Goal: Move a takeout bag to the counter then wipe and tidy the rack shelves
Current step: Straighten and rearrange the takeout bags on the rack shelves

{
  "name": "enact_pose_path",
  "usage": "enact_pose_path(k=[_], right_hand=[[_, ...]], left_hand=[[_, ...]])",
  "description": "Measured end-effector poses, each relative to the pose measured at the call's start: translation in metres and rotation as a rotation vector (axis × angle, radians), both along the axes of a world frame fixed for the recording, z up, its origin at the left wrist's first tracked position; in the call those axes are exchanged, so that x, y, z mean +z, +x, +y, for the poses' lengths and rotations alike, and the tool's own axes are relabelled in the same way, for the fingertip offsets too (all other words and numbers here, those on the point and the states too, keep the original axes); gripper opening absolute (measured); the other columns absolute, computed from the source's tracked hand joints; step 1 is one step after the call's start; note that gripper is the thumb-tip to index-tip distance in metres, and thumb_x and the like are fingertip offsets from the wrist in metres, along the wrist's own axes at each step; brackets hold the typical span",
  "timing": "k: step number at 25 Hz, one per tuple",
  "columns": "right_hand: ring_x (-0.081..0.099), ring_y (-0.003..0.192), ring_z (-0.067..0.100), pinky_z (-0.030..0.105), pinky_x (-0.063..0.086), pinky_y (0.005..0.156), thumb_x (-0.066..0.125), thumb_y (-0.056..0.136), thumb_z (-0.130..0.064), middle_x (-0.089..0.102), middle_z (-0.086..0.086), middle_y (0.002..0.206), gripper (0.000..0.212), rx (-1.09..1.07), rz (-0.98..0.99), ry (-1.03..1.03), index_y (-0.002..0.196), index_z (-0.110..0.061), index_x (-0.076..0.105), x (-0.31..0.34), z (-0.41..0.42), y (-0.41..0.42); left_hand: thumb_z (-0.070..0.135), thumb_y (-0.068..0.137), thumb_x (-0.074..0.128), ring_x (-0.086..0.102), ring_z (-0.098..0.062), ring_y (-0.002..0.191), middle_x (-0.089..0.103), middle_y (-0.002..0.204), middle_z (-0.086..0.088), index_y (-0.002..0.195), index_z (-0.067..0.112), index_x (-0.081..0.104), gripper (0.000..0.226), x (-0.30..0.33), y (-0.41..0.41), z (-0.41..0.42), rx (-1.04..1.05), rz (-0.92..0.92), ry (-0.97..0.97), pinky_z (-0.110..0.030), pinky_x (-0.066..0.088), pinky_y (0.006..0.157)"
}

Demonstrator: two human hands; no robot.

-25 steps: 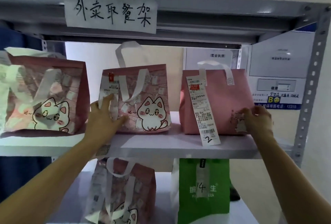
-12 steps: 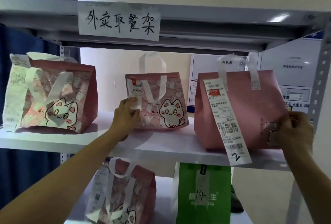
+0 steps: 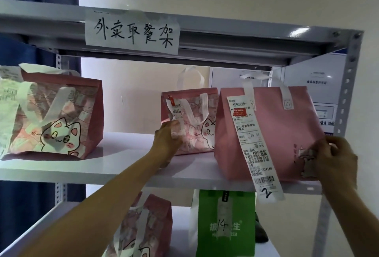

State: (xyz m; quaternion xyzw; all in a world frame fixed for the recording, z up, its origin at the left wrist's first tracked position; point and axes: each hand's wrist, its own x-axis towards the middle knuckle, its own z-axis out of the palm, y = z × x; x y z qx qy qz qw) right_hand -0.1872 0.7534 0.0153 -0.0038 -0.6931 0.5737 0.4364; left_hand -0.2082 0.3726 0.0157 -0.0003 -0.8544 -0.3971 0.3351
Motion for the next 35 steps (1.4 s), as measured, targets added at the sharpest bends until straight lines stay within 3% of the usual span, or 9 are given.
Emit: enact_pose_path(k=[3,7,11,14,16,22,26,31,35], right_hand=[[0.061,0.087,0.030,0.037,0.050,0.073,0.045,0.100,-0.016,0.063,0.012,0.100,0.022,0.002,-0.011,-0.004,0.115,-0.014,0.061,-0.002,0.001,0.007],[0.064,0.089,0.032,0.047,0.056,0.075,0.046,0.099,-0.020,0.065,0.011,0.103,0.020,0.033,-0.030,-0.033,0.112,-0.020,0.062,-0.008,-0.017,0.013],[0.065,0.078,0.025,0.038,0.055,0.062,0.048,0.101,-0.026,0.066,0.006,0.096,0.016,0.069,-0.057,-0.085,0.111,-0.027,0.061,-0.009,-0.053,0.014],[0.063,0.073,0.016,0.038,0.055,0.064,0.049,0.101,-0.024,0.065,-0.002,0.088,0.013,0.104,-0.047,-0.090,0.105,-0.031,0.059,-0.007,-0.085,0.016],[0.062,0.074,0.014,0.041,0.056,0.067,0.048,0.100,-0.022,0.063,-0.009,0.085,0.013,0.119,-0.038,-0.057,0.102,-0.030,0.059,-0.007,-0.108,0.018],[0.065,0.075,0.016,0.030,0.046,0.059,0.048,0.102,-0.021,0.067,-0.007,0.084,0.014,0.239,-0.018,-0.016,0.094,-0.026,0.059,-0.017,-0.164,0.027],[0.068,0.076,0.023,0.038,0.056,0.063,0.050,0.102,-0.020,0.071,-0.003,0.085,0.014,0.326,0.014,0.004,0.094,-0.025,0.061,-0.016,-0.200,0.036],[0.071,0.074,0.023,0.046,0.062,0.065,0.050,0.102,-0.019,0.073,-0.001,0.088,0.010,0.389,-0.020,0.059,0.101,-0.023,0.060,-0.019,-0.239,0.041],[0.069,0.074,0.020,0.042,0.062,0.062,0.050,0.104,-0.024,0.070,-0.006,0.087,0.016,0.441,-0.007,0.091,0.093,-0.034,0.054,-0.018,-0.266,0.044]], left_hand=[[0.027,0.090,0.068,0.046,-0.032,0.131,0.051,0.144,-0.006,0.138,0.020,0.052,0.051,0.000,0.004,0.000,0.068,0.052,-0.183,-0.049,0.040,0.111],[0.043,0.096,0.057,0.042,-0.030,0.135,0.049,0.145,-0.006,0.135,0.027,0.056,0.042,-0.003,0.040,-0.006,0.052,0.141,-0.143,-0.051,0.040,0.109],[0.044,0.099,0.050,0.049,-0.012,0.124,0.050,0.138,0.009,0.125,0.039,0.055,0.027,-0.015,0.092,-0.001,-0.028,0.205,-0.065,-0.024,0.041,0.100],[0.038,0.103,0.045,0.051,0.009,0.111,0.052,0.123,0.031,0.121,0.046,0.054,0.022,-0.024,0.127,0.005,-0.132,0.198,0.039,0.000,0.041,0.078],[0.039,0.104,0.040,0.049,0.016,0.108,0.053,0.127,0.028,0.126,0.043,0.054,0.026,-0.027,0.140,0.002,-0.175,0.171,0.061,0.006,0.038,0.073],[0.037,0.102,0.044,0.052,0.014,0.111,0.056,0.134,0.017,0.138,0.033,0.051,0.036,-0.030,0.158,-0.036,-0.182,0.155,0.141,-0.002,0.046,0.077],[0.035,0.100,0.053,0.056,-0.002,0.119,0.056,0.133,0.016,0.137,0.032,0.050,0.037,-0.031,0.161,-0.068,-0.113,0.170,0.132,-0.026,0.053,0.091],[0.031,0.099,0.057,0.060,0.005,0.107,0.060,0.124,0.012,0.130,0.033,0.054,0.032,-0.030,0.154,-0.109,0.006,0.209,0.092,-0.011,0.054,0.078],[0.021,0.100,0.053,0.061,0.006,0.103,0.062,0.119,0.015,0.130,0.033,0.052,0.033,-0.024,0.146,-0.133,0.064,0.221,0.084,-0.028,0.056,0.087]])
